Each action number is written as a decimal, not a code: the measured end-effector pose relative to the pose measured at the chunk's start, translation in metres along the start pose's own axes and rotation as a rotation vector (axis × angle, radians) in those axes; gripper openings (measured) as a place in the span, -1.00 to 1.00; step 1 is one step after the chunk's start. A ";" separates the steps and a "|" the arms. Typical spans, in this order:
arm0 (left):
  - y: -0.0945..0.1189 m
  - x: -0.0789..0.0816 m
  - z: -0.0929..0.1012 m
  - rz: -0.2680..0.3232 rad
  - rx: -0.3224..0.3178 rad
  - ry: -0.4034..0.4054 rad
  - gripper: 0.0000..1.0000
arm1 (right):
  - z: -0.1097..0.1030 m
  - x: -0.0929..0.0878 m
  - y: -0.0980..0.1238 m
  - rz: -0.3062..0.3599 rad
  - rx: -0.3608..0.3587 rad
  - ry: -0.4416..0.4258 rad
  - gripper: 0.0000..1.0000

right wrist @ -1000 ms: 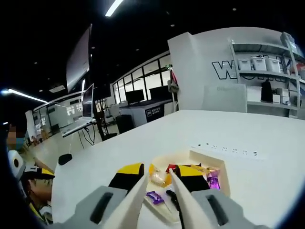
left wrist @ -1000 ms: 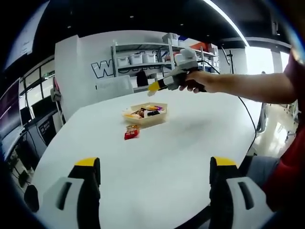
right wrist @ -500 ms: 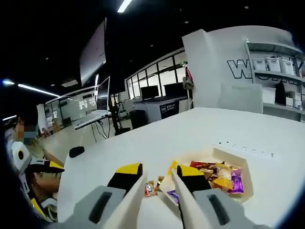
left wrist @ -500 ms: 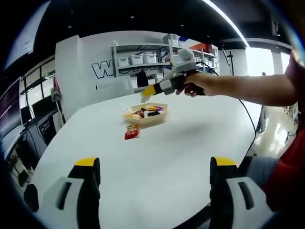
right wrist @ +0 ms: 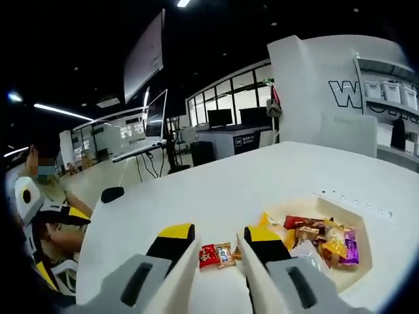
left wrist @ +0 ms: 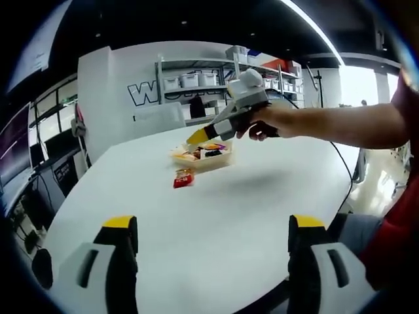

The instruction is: Place the target food into the container with the food tongs after gripping and lifting it, then release it inside without dropping or visibly crushing the food.

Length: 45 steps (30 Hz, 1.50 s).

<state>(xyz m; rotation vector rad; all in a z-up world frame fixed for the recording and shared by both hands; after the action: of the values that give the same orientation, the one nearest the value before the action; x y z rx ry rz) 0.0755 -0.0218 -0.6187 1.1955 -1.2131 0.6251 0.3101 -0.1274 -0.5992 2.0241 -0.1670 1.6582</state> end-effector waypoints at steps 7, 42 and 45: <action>-0.001 0.000 -0.001 0.003 0.002 0.002 0.86 | -0.010 -0.007 -0.011 -0.022 0.029 0.049 -0.50; 0.002 -0.006 -0.009 -0.008 0.014 0.005 0.85 | -0.024 -0.041 -0.049 -0.106 0.054 0.138 -0.50; 0.002 -0.006 -0.010 -0.009 0.016 0.005 0.85 | -0.022 -0.045 -0.051 -0.118 0.044 0.140 -0.50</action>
<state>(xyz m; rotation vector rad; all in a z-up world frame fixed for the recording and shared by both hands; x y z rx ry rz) 0.0756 -0.0103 -0.6224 1.2119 -1.1999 0.6316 0.3001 -0.0831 -0.6543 1.9027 0.0371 1.7345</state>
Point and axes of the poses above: the point that each gripper's makers call its tool centre point, and the gripper's own axes: y roughly backward along the fingers, z roughly to its right, x roughly out of its top, the point moved 6 cm from there along y, roughly backward along the fingers
